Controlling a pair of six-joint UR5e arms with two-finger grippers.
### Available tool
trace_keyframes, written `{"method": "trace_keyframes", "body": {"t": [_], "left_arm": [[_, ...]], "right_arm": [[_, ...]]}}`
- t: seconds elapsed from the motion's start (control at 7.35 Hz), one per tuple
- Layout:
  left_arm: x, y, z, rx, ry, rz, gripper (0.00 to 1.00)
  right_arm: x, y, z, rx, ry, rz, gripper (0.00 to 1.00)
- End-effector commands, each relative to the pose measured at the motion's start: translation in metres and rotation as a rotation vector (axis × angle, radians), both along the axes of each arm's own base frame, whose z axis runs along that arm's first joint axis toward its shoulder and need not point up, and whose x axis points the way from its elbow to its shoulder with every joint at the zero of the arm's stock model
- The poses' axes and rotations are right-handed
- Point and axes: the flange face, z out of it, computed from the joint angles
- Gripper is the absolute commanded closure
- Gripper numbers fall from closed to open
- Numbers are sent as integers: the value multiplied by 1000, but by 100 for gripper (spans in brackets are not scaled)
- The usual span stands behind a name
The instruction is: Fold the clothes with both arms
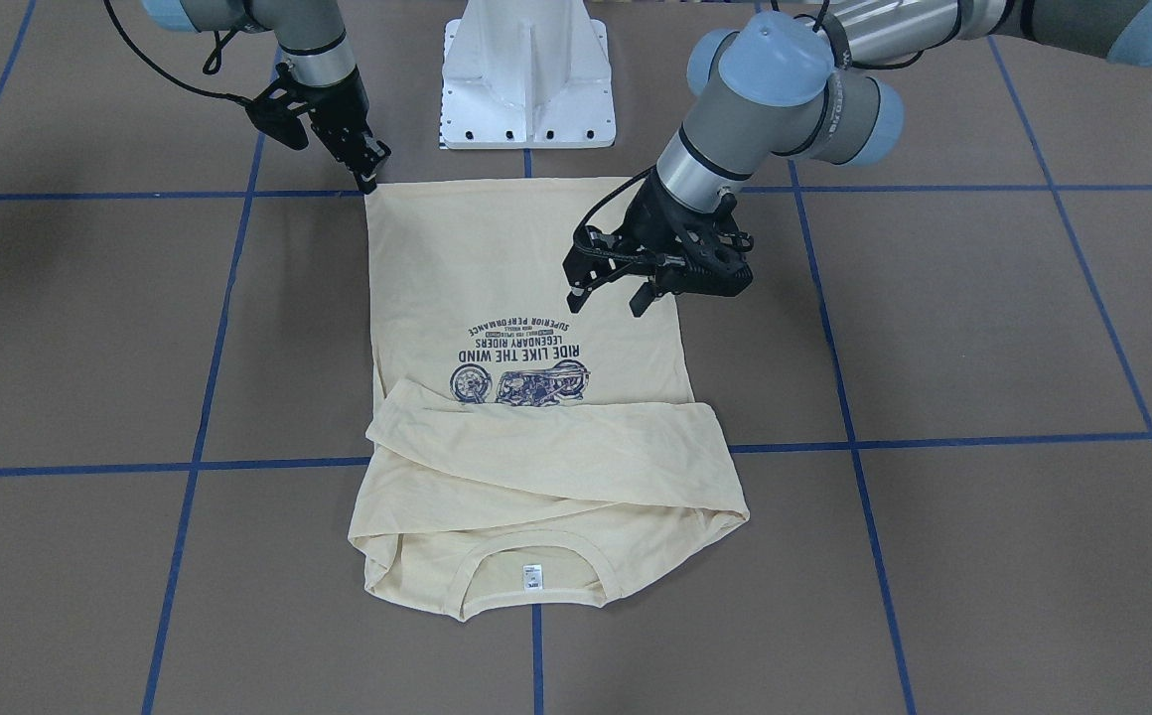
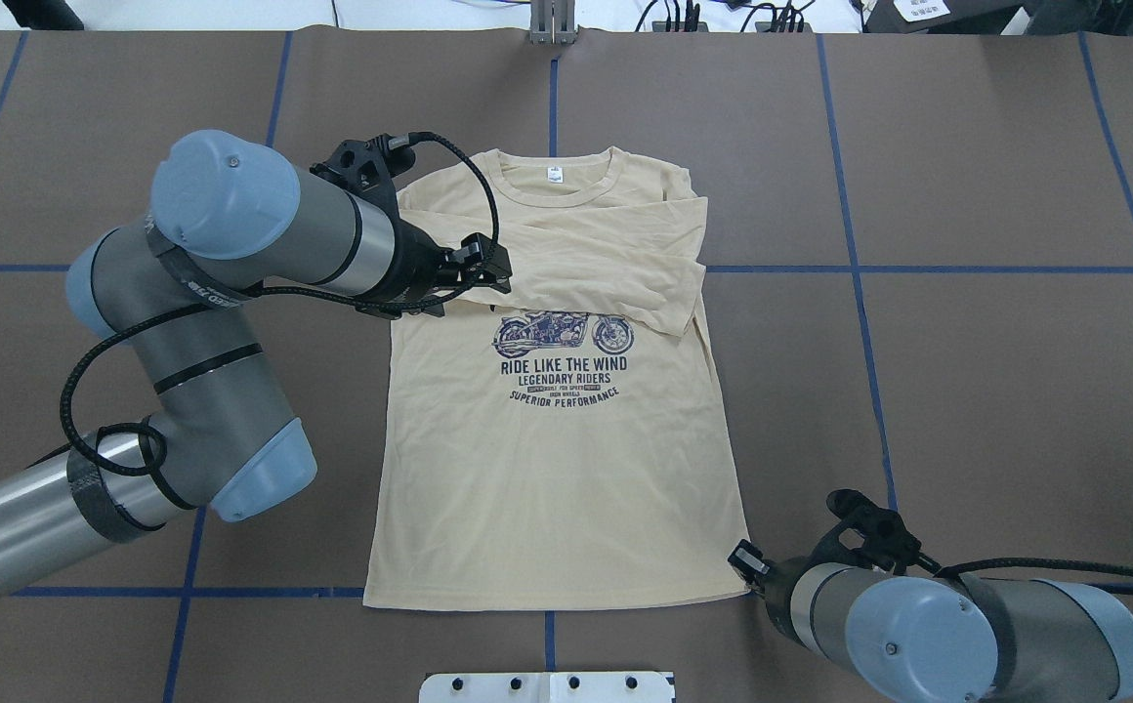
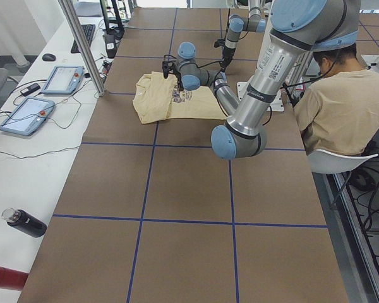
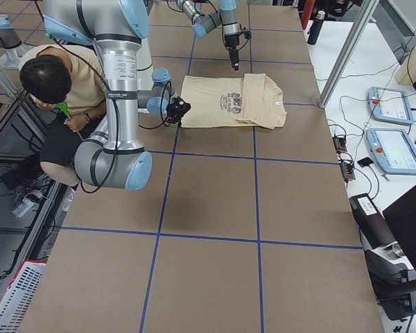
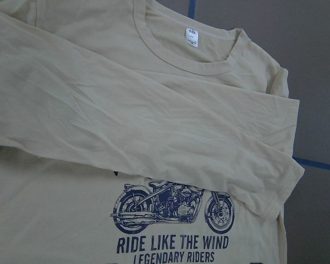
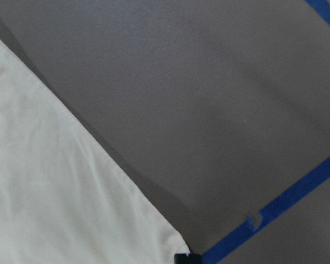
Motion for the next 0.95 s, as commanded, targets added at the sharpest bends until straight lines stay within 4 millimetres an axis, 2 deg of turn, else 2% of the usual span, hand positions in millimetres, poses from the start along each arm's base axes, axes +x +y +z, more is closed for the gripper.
{"method": "trace_keyframes", "body": {"t": [0.0,0.14,0.27,0.41,0.54,0.82], "left_arm": [[28,70,28,-44,-123,-32,17],[13,110,36,-58,-159,2,17],[-3,153,78,-94,-197,15,18],[0,175,88,-119,-199,9,20],[8,197,105,-176,-218,22,26],[11,213,112,-216,-205,38,34]], "right_arm": [[3,1,-4,-1,-9,-2,100],[2,2,-4,-1,-9,-5,100],[2,2,-4,-1,-9,-5,100],[2,2,-4,-1,-9,-5,100],[2,2,-4,-1,-9,-5,100],[2,2,-4,-1,-9,-5,100]]}}
